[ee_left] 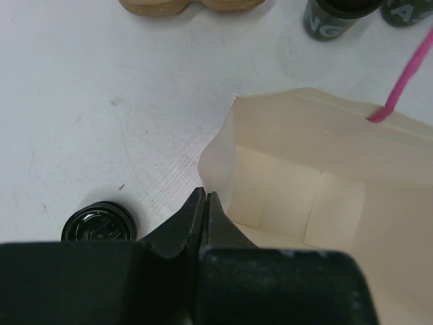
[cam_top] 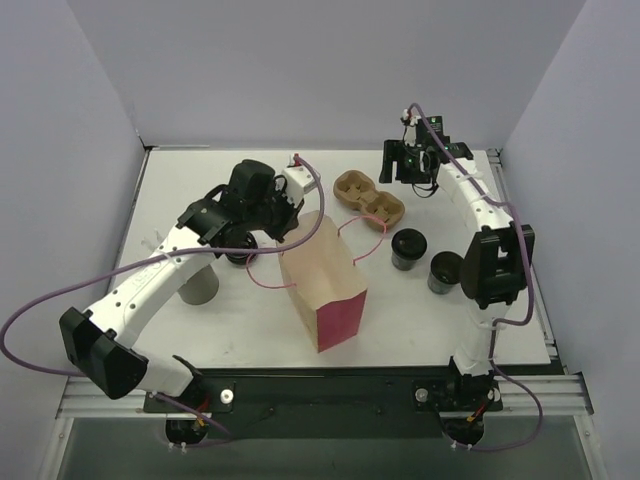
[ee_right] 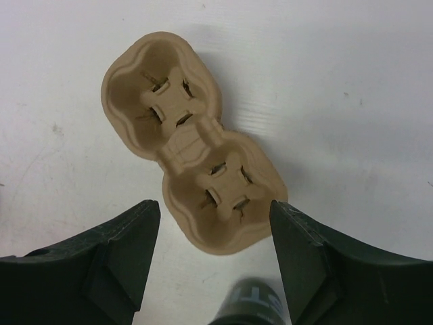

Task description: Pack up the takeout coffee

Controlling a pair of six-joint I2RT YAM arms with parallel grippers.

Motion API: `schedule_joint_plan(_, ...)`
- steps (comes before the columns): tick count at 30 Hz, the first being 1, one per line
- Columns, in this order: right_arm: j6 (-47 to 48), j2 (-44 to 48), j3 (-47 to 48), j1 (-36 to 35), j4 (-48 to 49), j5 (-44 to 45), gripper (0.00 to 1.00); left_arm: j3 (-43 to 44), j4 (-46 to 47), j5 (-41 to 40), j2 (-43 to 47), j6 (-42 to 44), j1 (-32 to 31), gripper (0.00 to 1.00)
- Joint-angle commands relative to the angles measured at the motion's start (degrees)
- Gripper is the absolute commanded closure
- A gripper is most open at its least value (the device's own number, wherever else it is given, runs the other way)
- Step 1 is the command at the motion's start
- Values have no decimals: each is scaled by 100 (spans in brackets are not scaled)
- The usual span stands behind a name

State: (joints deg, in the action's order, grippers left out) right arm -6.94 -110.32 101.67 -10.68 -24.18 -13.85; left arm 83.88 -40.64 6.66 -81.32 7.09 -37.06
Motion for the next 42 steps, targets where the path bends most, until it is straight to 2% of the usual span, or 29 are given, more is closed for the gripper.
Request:
schedule_joint_plan(1,96,-585,757,-31,81,-443,34,-398,811,486,432,240,84,100)
schedule_joint_plan(6,333,-1069,995,-127,72,-400,37,-609,1075,635,687,170,111,100)
schedule_joint_plan(11,650,-1333,1074,-303,28,-347,37,-636,944,705,740,108,120,100)
schedule_joint_plan(14,1001,-1492,1179,-478,-86,-128,37,-714,918,723,714,99,120,100)
schedule_joint_plan(21,1116,-1825,1478,-646,-323,356,36,-882,944,767,767,117,120,100)
schedule_joint_plan(42,1573,-1993,1681,-637,-605,207,39,-899,1032,811,898,82,120,100)
